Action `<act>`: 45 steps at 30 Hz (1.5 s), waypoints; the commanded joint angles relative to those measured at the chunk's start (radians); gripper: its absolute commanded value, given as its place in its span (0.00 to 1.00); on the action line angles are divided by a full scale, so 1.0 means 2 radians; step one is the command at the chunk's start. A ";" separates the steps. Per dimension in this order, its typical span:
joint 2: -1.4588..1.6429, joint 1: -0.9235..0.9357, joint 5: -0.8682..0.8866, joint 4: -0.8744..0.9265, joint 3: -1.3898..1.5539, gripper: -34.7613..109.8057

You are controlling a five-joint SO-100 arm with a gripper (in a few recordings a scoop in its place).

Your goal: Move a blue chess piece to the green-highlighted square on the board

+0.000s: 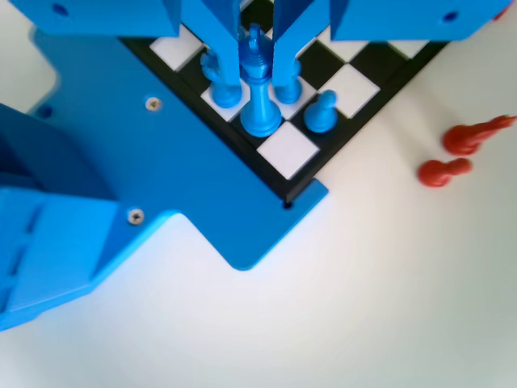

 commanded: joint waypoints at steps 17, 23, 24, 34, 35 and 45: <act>0.000 -0.029 0.040 -0.091 0.054 0.25; 0.000 -0.028 0.038 -0.103 0.064 0.30; 0.000 -0.028 0.037 -0.104 0.064 0.30; 0.001 -0.031 0.025 -0.041 0.023 0.35; 0.001 -0.031 0.025 -0.024 0.008 0.35; 0.014 -0.039 0.030 0.169 -0.153 0.35</act>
